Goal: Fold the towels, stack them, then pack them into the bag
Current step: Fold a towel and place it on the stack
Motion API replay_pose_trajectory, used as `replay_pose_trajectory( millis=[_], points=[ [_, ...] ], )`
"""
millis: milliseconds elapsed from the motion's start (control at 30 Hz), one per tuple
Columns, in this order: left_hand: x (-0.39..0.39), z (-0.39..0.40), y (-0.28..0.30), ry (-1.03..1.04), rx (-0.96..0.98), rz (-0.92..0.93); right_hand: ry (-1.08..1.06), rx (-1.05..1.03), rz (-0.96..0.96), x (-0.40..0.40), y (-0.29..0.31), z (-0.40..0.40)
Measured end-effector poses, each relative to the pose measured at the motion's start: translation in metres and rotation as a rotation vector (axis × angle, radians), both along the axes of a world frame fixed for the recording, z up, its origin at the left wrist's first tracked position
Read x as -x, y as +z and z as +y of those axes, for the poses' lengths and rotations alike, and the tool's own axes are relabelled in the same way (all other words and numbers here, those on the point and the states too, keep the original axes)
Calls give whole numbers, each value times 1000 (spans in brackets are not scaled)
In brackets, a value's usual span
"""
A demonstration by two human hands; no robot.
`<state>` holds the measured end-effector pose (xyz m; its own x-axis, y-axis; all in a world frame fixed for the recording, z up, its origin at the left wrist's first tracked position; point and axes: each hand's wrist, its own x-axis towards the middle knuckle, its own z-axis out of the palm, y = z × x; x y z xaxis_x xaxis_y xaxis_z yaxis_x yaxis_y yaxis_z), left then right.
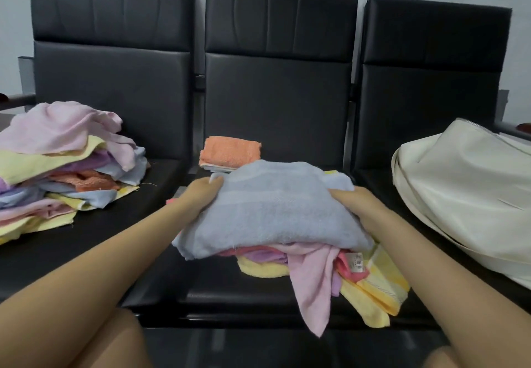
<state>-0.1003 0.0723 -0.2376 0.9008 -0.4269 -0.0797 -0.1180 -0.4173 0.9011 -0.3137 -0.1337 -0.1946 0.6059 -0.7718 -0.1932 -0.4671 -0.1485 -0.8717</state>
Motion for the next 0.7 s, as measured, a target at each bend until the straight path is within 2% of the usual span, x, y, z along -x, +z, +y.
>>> replay_pose_trajectory(
  millis=[67, 133, 233, 267, 367, 433, 500, 600, 700],
  points=[
    [0, -1, -6, -46, -82, -33, 34, 49, 66, 0, -2, 3],
    [0, -3, -4, -49, -68, -110, 5, 161, -33, 1, -7, -3],
    [3, 0, -1, -20, -72, -274, 18, 474, -89, 5, -14, -13],
    [4, 2, -1, -1, -87, -354, 24, 489, -116, 6, -16, -12],
    [16, 5, 1, 45, -8, -478, 38, 459, -216, 6, -18, -2],
    [27, 5, 6, 34, 61, -495, 48, 357, -273, 6, -18, 4],
    [35, 4, 11, 9, 130, -418, 40, 221, -313, 8, -14, 7],
    [36, 8, 21, 33, 255, -203, -20, 106, -352, 14, 0, 5],
    [35, 18, 31, 92, 310, -160, 4, 43, -340, 27, 10, 5]
  ],
)
